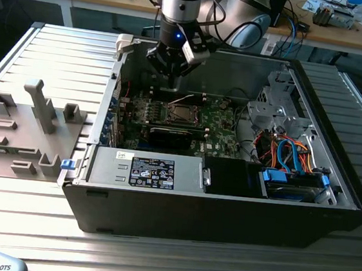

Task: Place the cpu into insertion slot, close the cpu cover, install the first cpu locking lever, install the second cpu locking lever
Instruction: 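Install the first cpu locking lever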

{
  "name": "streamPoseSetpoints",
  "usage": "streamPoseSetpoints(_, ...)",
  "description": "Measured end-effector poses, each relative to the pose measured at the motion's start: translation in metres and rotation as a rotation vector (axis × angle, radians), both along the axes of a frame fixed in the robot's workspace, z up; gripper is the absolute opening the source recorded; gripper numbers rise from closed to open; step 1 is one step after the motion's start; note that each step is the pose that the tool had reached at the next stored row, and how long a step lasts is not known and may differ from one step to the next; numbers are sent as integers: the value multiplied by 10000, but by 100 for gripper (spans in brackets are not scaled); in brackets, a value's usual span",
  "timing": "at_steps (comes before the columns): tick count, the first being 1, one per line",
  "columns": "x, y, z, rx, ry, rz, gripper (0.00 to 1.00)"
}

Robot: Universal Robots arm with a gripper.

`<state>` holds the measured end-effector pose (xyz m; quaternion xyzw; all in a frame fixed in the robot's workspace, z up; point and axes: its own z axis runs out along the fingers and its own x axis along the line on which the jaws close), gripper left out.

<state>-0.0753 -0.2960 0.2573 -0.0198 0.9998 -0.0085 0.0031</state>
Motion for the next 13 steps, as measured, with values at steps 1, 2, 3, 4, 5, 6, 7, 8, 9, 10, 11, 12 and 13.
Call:
streamPoseSetpoints(1, 1, 0, -2, 0, 0, 1, 11)
streamPoseSetpoints(2, 4, 0, -5, -1, 1, 1, 11)
streamPoseSetpoints(3, 10, 0, -8, 0, 1, 0, 11)
streamPoseSetpoints(4, 14, 0, -10, 0, 0, 0, 11)
streamPoseSetpoints(5, 17, 0, -12, -1, 0, 0, 11)
streamPoseSetpoints(6, 20, 0, -13, -1, 1, 0, 11)
streamPoseSetpoints(7, 22, 0, -15, 0, 0, 0, 11)
streamPoseSetpoints(8, 25, 0, -18, 0, 0, -1, 11)
streamPoseSetpoints(9, 26, 0, -19, 0, 0, -1, 11)
streamPoseSetpoints(10, 29, 0, -22, -1, 1, 0, 11)
streamPoseSetpoints(11, 30, 0, -23, -1, 0, -1, 11)
streamPoseSetpoints(12, 32, 0, -32, 1, 1, 0, 11)
streamPoseSetpoints(13, 32, 0, -42, 2, 1, 0, 11)
